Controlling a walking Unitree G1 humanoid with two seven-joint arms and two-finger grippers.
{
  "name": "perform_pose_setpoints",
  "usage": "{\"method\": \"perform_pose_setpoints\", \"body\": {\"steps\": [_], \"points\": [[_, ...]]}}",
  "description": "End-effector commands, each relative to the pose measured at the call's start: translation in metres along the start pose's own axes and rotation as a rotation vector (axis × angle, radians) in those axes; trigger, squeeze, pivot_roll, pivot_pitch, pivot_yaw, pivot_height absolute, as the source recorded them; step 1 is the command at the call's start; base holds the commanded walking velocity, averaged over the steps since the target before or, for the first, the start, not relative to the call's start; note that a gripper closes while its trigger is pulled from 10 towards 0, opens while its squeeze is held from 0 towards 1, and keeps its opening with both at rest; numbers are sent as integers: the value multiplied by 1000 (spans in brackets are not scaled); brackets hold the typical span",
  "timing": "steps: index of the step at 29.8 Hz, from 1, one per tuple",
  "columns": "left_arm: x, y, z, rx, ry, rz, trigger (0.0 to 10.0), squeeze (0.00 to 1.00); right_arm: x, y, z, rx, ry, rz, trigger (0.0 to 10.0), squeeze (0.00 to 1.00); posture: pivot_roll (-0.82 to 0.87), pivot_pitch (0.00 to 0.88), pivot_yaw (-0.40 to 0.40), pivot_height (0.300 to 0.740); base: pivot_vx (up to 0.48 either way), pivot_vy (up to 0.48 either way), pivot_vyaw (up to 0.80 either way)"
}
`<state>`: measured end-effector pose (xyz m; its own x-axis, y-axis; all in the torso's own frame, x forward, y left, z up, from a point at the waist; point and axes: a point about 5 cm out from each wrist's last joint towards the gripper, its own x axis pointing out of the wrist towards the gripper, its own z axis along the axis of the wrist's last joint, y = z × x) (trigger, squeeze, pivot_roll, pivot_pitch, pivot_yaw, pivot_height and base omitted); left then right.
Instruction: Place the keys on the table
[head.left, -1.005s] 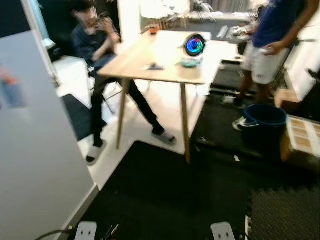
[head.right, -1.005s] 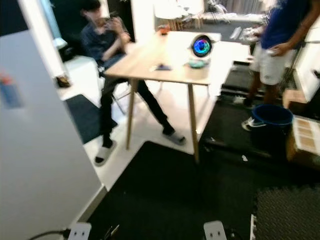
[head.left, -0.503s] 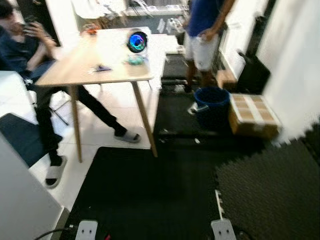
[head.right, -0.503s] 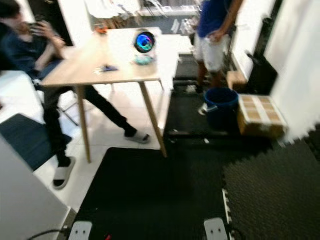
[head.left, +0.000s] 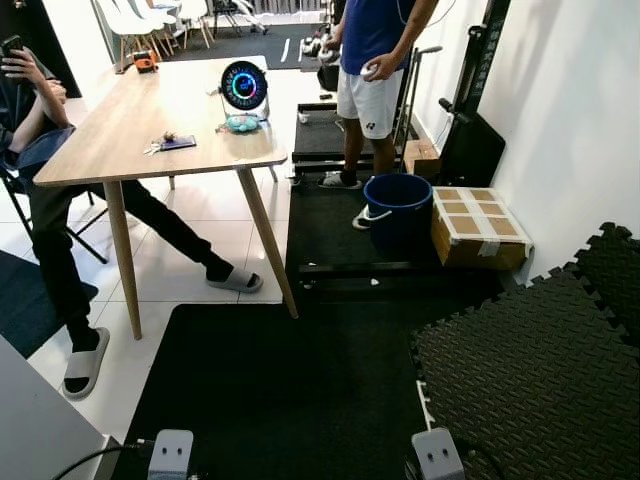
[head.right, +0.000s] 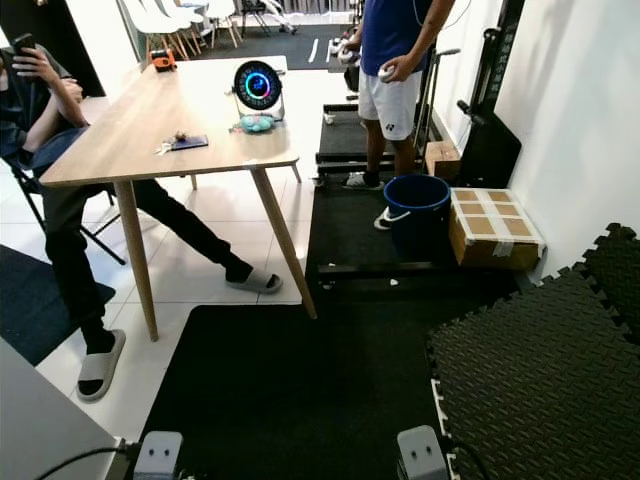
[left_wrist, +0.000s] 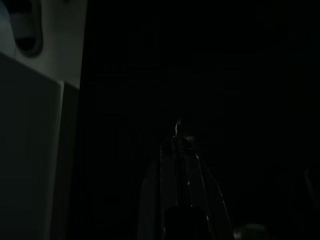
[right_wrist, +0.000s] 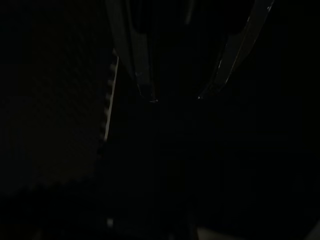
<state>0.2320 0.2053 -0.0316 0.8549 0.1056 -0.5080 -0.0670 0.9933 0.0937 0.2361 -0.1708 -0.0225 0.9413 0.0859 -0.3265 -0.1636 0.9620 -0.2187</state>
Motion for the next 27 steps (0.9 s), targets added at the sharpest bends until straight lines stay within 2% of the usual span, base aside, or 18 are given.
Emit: {"method": "perform_pose_setpoints", "body": {"steps": [1,7,17,18,20,22,26,27], "points": [[-2,5,-1,-12,2,9,10000,0,-5,2,-6,-11,14,12,10000,0,19,148,69,740,0,0,0],[2,-13,17,-88,-61,-36,10000,0,3,-7,8,-37,-33,11,10000,0,10,149,34,740,0,0,0],[3,-25,28,-160,-89,-67,10000,0,5,-14,13,-68,-48,17,10000,0,-14,148,4,740,0,0,0],[5,-37,40,-190,-121,-94,10000,0,6,-21,17,-93,-69,12,10000,0,-31,142,-5,740,0,0,0],[5,-40,44,-199,-134,-104,10000,0,6,-23,19,-101,-76,9,10000,0,-31,142,-5,740,0,0,0],[5,-44,50,-200,-156,-112,10000,0,7,-25,22,-102,-91,0,10000,0,-32,141,-4,740,0,0,0],[0,-50,84,-94,-306,-123,10000,0,15,-25,50,-78,-205,-23,10000,0,-23,139,9,740,0,0,0],[0,-50,84,-94,-306,-123,10000,0,15,-25,50,-78,-205,-23,10000,0,-23,139,9,740,0,0,0]]}}
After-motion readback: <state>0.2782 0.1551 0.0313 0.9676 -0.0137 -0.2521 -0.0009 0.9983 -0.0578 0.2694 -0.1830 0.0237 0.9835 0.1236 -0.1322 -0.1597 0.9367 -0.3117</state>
